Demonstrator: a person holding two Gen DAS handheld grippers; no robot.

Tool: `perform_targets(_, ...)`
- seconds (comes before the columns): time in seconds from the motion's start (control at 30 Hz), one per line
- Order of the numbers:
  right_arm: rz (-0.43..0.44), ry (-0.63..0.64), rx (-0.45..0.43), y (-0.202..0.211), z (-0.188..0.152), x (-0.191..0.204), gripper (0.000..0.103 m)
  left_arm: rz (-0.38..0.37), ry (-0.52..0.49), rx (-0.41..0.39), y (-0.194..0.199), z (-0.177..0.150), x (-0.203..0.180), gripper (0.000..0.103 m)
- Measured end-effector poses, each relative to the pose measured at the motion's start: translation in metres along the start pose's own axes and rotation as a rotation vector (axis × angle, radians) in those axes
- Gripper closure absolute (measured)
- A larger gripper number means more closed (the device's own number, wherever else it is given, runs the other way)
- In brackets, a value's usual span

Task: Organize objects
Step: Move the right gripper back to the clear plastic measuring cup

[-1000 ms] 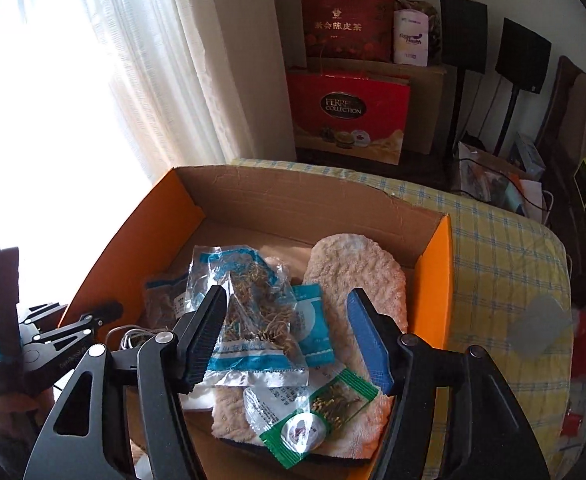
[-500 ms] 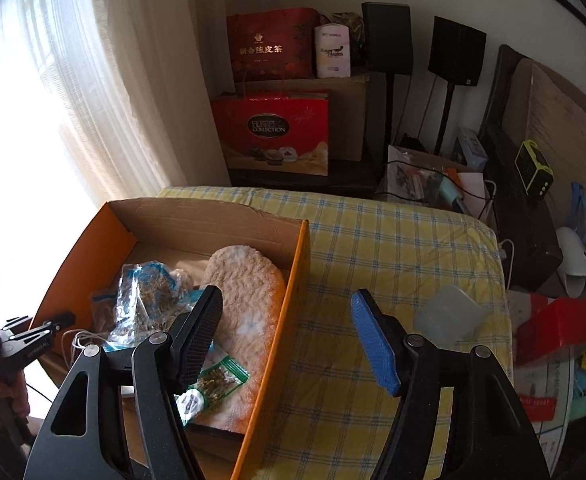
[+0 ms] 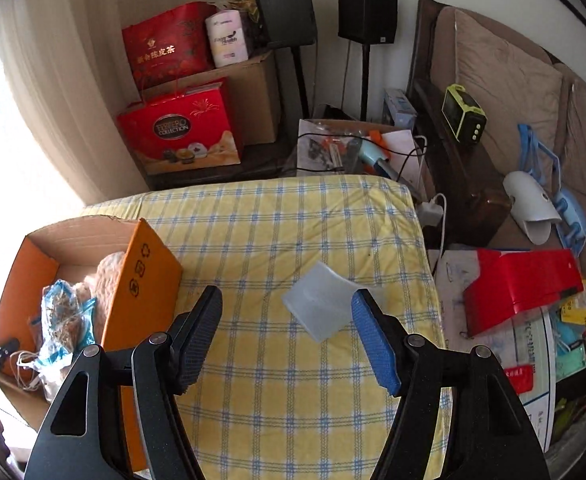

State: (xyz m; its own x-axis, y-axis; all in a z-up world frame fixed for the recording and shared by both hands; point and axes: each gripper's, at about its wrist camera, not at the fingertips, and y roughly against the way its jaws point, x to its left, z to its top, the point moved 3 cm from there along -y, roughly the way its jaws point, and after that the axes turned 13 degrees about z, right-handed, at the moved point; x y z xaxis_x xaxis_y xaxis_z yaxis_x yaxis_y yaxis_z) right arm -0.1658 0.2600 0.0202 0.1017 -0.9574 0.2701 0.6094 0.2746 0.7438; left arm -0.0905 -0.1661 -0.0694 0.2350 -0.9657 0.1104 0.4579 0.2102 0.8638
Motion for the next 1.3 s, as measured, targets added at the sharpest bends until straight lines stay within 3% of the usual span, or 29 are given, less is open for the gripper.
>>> perform_targets(0.23,-0.049,0.022,0.033,-0.021,0.002,-0.023,0.034,0.005,-0.002,0.001,0.000,-0.001,0.001,0.087)
perform_targets(0.6,-0.086,0.185,0.140,-0.064,0.001,-0.031,0.034,0.005,0.001,0.006,-0.001,-0.002,0.001,0.087)
perform_targets(0.67,-0.094,0.153,0.138,-0.064,0.002,-0.037,0.034,0.002,0.003,0.008,-0.001,-0.002,0.002,0.087)
perform_targets(0.8,-0.008,0.026,0.088,-0.051,0.002,-0.059,0.034,0.002,0.000,0.013,-0.002,-0.003,0.004,0.087)
perform_targets(0.97,-0.021,-0.002,0.068,-0.039,0.000,-0.073,0.034,0.001,0.001,0.016,0.000,-0.003,0.005,0.087)
perform_targets(1.1,0.021,-0.091,0.055,-0.032,-0.007,-0.096,0.034,-0.004,0.002,0.016,0.002,-0.004,0.005,0.087)
perform_targets(1.13,0.023,-0.113,0.054,-0.031,-0.010,-0.102,0.036,-0.001,0.002,0.016,0.003,-0.004,0.003,0.087)
perform_targets(1.23,0.017,-0.169,0.076,-0.035,-0.018,-0.117,0.058,0.007,-0.002,0.015,0.003,-0.003,-0.001,0.087)
perform_targets(1.3,0.020,-0.191,0.090,-0.041,-0.023,-0.123,0.063,0.009,-0.002,0.015,0.002,-0.001,-0.002,0.087)
